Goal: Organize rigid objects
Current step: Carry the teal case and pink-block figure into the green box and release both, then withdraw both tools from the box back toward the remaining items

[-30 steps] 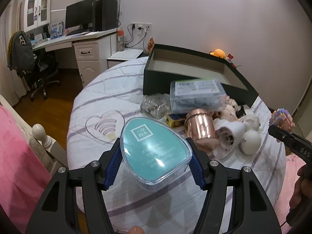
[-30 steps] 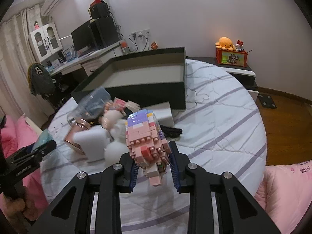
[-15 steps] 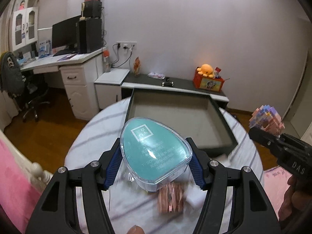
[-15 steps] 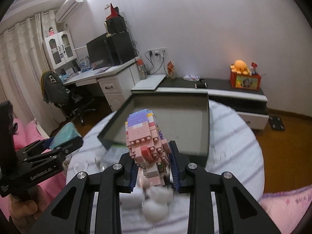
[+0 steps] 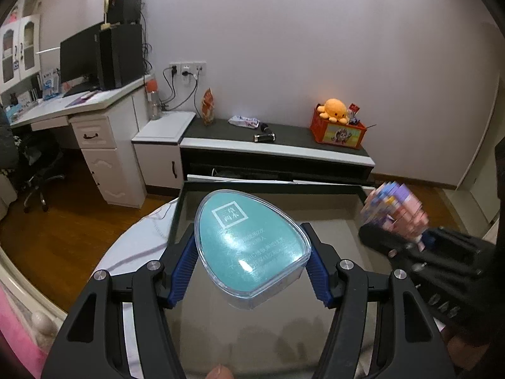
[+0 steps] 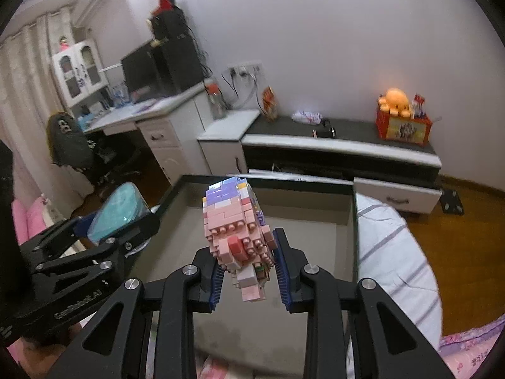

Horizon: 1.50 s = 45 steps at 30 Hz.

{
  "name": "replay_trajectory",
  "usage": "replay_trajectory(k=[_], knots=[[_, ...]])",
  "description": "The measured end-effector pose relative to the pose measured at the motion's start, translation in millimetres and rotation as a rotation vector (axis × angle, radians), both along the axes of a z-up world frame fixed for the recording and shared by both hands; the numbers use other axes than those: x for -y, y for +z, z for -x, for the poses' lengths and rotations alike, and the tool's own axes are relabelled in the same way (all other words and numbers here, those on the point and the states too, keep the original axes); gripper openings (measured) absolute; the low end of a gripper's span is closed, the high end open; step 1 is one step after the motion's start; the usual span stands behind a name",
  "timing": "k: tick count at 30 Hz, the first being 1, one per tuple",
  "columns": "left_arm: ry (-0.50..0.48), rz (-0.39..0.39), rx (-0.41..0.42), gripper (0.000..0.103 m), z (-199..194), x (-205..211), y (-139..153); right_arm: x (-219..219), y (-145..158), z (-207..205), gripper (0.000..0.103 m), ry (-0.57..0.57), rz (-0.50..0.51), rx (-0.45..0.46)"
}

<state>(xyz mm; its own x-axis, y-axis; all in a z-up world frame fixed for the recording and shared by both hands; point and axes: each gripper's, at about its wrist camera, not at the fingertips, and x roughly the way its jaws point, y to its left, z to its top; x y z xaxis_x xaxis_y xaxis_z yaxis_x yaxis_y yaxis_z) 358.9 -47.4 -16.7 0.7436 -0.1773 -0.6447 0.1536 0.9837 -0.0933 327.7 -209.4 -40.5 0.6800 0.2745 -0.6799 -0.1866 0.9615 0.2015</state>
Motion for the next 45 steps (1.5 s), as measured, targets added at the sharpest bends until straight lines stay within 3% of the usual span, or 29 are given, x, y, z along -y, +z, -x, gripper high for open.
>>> replay_trajectory(k=[8,15,19,21,23,24,27,29,37,45], knots=[[0.002,-0.023,-0.096,0.064,-55,11,-37,4,-51,-55,0.029,-0.027,0.036,-0.141],[-0.009,-0.034,-0.186,0.065,-73,17,-54,5,-66,-67,0.029,-0.017,0.056,-0.221],[0.015,-0.090,-0.178,0.090,-74,20,-49,6,-67,-72,0.031,-0.020,0.075,-0.249],[0.015,-0.074,-0.165,0.101,-70,15,-42,6,-65,-71,0.045,-0.028,0.084,-0.244],[0.017,-0.058,-0.140,0.103,-62,11,-34,9,-60,-68,0.085,-0.031,0.073,-0.228],[0.022,-0.060,-0.125,0.103,-57,9,-29,10,-58,-66,0.090,-0.033,0.073,-0.225],[0.032,-0.055,-0.088,0.103,-36,3,-13,13,-48,-55,0.091,-0.039,0.061,-0.199],[0.037,-0.051,-0.065,0.103,-21,-1,-4,16,-37,-41,0.103,-0.053,0.035,-0.159],[0.116,-0.052,0.077,0.103,74,-25,37,21,4,32,0.103,-0.092,-0.014,-0.026],[0.169,-0.046,0.117,0.103,160,-39,44,29,36,125,0.103,-0.123,-0.062,0.083]])
